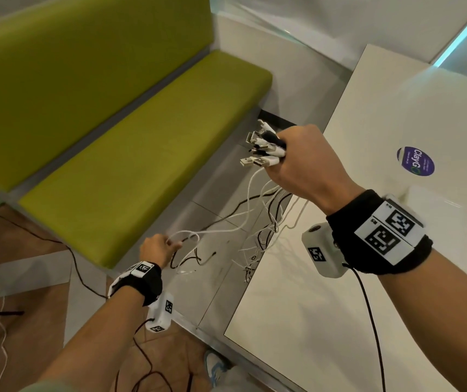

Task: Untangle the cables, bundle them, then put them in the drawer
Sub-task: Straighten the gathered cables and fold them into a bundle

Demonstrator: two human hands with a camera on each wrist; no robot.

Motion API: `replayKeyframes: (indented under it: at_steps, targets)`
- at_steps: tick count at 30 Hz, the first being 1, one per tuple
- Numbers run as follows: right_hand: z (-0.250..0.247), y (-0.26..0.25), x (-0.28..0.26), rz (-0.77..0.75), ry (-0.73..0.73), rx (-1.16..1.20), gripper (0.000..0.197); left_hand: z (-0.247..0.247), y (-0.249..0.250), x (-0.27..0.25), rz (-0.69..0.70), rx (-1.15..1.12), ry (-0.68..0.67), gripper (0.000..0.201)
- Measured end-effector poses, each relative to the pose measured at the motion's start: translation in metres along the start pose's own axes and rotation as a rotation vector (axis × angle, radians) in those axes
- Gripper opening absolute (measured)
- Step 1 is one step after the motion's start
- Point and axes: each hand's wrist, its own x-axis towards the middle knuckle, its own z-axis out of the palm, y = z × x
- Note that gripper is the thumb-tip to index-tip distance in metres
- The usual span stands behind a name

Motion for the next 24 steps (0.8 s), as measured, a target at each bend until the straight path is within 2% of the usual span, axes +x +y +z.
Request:
replayKeyframes:
  at_steps: [2, 4, 5, 7, 12, 15, 19, 24]
  targets:
    - [-0.002, 0.002, 0.0, 0.005, -0.012, -0.042, 0.028, 0.0, -0.015, 0.005, -0.167, -0.16, -0.067, 0.047]
    - [-0.002, 0.005, 0.0, 0.013, -0.012, -0.064, 0.031, -0.004, -0.029, 0.007, -0.286, -0.33, -0.168, 0.045]
    - [-0.001, 0.007, 0.0, 0.02, -0.008, -0.068, 0.035, -0.005, -0.035, 0.009, -0.32, -0.291, -0.186, 0.048]
    - [0.002, 0.007, 0.0, 0.027, -0.003, -0.072, 0.042, -0.006, -0.04, 0.008, -0.356, -0.142, -0.231, 0.065]
    - [0.008, 0.008, 0.003, 0.034, -0.012, -0.114, 0.045, -0.003, -0.073, 0.012, -0.392, 0.199, -0.251, 0.094]
    - [0.012, 0.009, 0.005, 0.028, 0.005, -0.105, 0.036, -0.003, -0.072, 0.019, -0.339, 0.241, -0.213, 0.072]
    - [0.025, 0.003, 0.006, 0.01, -0.044, -0.055, 0.022, -0.013, -0.036, 0.017, -0.166, 0.215, -0.238, 0.044]
    - [0.038, -0.005, 0.005, -0.005, -0.036, 0.074, 0.024, -0.027, 0.008, 0.018, 0.008, 0.097, -0.164, 0.04]
